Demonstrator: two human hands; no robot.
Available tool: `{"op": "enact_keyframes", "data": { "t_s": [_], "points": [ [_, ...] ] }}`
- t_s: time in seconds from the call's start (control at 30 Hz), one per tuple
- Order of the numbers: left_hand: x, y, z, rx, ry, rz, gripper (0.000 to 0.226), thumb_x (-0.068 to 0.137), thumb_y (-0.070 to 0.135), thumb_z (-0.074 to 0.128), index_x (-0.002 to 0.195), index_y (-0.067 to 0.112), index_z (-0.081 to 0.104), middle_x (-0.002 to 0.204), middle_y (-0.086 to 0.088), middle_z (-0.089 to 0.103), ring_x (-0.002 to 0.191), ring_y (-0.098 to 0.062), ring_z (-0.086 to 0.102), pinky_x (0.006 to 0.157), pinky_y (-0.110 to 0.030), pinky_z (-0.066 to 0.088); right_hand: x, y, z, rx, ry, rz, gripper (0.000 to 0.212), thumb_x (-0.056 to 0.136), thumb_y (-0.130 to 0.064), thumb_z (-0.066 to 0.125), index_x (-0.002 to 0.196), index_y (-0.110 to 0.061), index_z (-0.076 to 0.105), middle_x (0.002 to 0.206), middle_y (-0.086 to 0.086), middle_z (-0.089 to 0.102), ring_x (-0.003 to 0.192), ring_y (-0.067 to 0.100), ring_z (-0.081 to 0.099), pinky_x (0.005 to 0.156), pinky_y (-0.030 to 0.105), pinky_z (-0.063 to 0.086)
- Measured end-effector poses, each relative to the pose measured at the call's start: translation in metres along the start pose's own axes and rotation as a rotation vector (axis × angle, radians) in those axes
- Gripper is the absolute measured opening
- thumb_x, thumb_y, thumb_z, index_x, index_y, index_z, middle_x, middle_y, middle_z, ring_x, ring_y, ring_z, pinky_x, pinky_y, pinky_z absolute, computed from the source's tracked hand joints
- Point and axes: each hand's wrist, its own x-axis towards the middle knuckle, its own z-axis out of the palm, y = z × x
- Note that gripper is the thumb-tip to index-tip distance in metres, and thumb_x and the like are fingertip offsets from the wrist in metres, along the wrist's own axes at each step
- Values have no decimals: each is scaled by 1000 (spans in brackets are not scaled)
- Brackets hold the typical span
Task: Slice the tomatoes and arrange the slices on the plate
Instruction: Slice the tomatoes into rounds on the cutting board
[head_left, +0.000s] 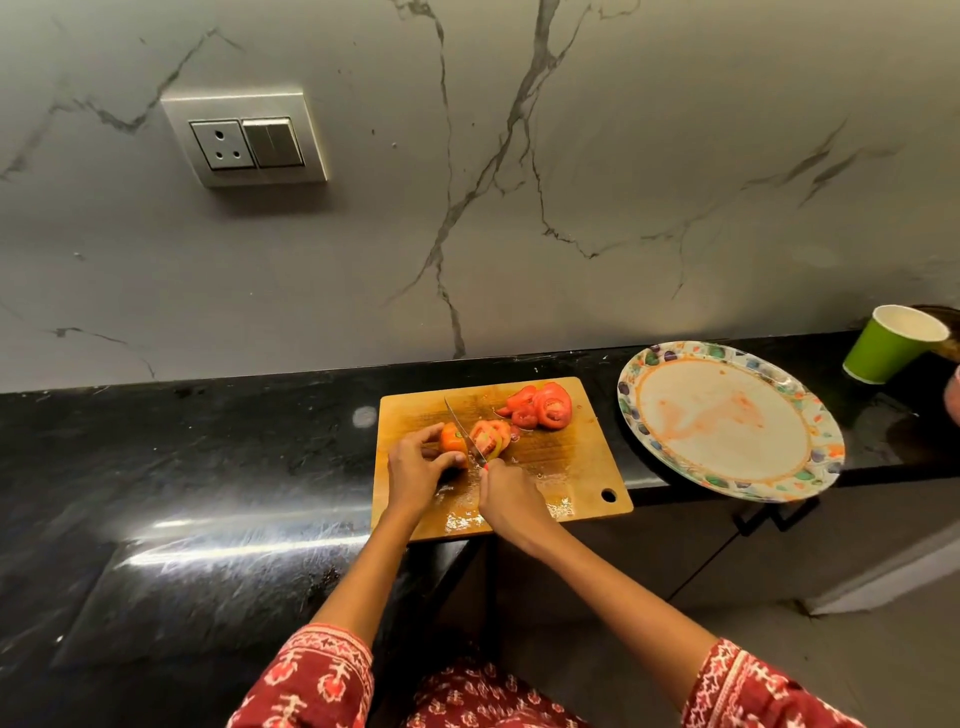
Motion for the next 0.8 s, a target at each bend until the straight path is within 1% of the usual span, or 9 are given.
{"op": "enact_keyframes", "data": {
  "t_s": [0.1,0.2,0.27,0.37,0.47,0.63,0.67,0.77,0.8],
  "points": [
    [0,1,1,3,-19,5,56,69,10,78,122,3,58,116,-15,64,102,-24,62,84,-25,49,2,1,-3,-16,-11,27,28,101,-20,34,116,-2,50,113,18,60,104,34,57,73,33,38],
    [2,-1,1,10,-33,8,57,69,10,79,121,3,58,118,-15,63,109,-25,60,93,-33,49,4,1,-4,-21,-25,26,29,101,-22,33,115,-3,50,112,19,60,104,34,57,76,36,42],
    [4,-1,0,-6,-52,-11,58,68,12,80,121,4,58,119,-14,62,109,-24,59,94,-38,50,4,1,-3,-26,-23,20,30,102,-23,32,115,-3,50,112,19,60,104,34,57,76,36,42],
    [6,-1,-1,-7,-81,-15,59,68,14,80,122,6,57,121,-12,61,110,-23,58,94,-35,49,3,3,-2,-38,-14,6,32,102,-24,30,116,-3,50,112,18,60,103,34,57,74,35,39],
    [6,-2,2,11,-86,19,60,70,16,79,125,7,55,124,-10,57,112,-23,55,90,-29,48,5,3,-2,-35,-26,-1,32,102,-24,29,116,-2,49,111,19,60,101,35,57,72,34,39],
    [7,-6,6,25,-50,15,54,72,17,78,121,10,57,122,-10,58,111,-24,55,94,-40,49,2,5,-1,-11,-5,-7,34,102,-24,28,116,-2,49,109,20,61,101,35,57,73,35,39],
    [7,-6,6,21,-44,9,53,71,17,78,120,10,58,121,-10,59,111,-24,55,94,-39,49,1,6,0,-12,-3,-7,33,102,-24,29,115,-1,49,110,20,60,102,35,57,72,35,38],
    [7,-5,6,9,-26,8,52,70,14,79,118,7,60,118,-10,62,110,-22,56,91,-30,47,0,7,2,-20,-9,-7,32,102,-24,29,114,-2,49,110,20,60,103,36,56,73,35,37],
    [7,-5,6,5,-22,5,52,69,14,79,118,7,61,118,-10,62,110,-22,56,91,-29,46,1,7,2,-21,-9,-7,32,102,-24,29,115,-2,49,110,20,60,102,36,56,72,35,37]
  ]
}}
